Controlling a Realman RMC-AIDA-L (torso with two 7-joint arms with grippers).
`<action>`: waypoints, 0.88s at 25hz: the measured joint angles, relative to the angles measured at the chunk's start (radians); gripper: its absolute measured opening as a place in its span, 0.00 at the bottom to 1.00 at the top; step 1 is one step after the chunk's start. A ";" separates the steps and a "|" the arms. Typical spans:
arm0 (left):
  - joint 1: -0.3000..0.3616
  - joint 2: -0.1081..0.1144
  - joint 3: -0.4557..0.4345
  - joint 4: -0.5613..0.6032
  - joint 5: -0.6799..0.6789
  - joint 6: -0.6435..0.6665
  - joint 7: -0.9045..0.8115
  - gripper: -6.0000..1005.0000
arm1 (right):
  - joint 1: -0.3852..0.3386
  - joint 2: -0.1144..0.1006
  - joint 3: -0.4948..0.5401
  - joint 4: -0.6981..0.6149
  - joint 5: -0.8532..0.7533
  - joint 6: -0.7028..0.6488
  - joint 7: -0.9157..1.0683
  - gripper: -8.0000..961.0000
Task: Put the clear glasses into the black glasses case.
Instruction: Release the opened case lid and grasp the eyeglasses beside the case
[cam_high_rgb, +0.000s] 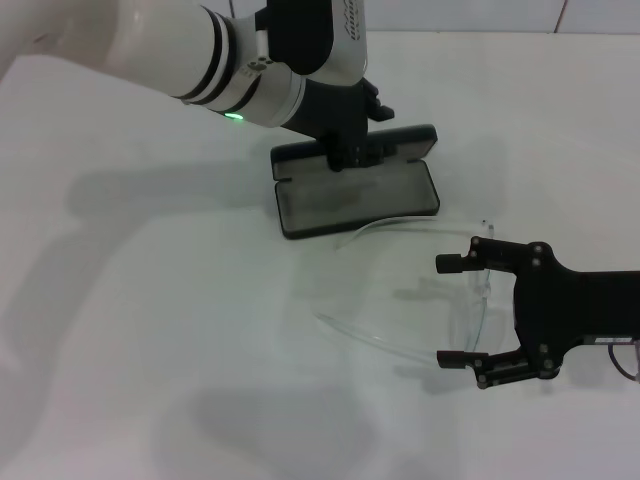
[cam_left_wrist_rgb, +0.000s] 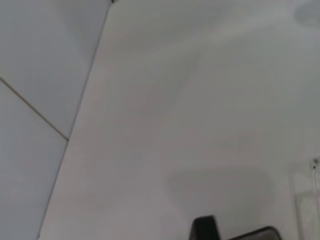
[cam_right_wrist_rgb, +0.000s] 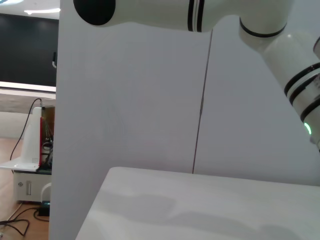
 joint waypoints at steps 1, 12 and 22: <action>0.007 -0.001 0.001 0.007 -0.013 -0.002 0.002 0.32 | 0.000 0.000 0.000 0.000 0.000 0.001 0.000 0.91; 0.270 0.006 -0.094 0.015 -0.823 0.174 0.349 0.58 | 0.013 -0.020 0.004 -0.175 -0.024 -0.004 0.071 0.91; 0.466 0.011 -0.266 -0.138 -1.009 0.452 0.419 0.65 | 0.198 -0.039 -0.019 -0.693 -0.603 -0.165 0.406 0.91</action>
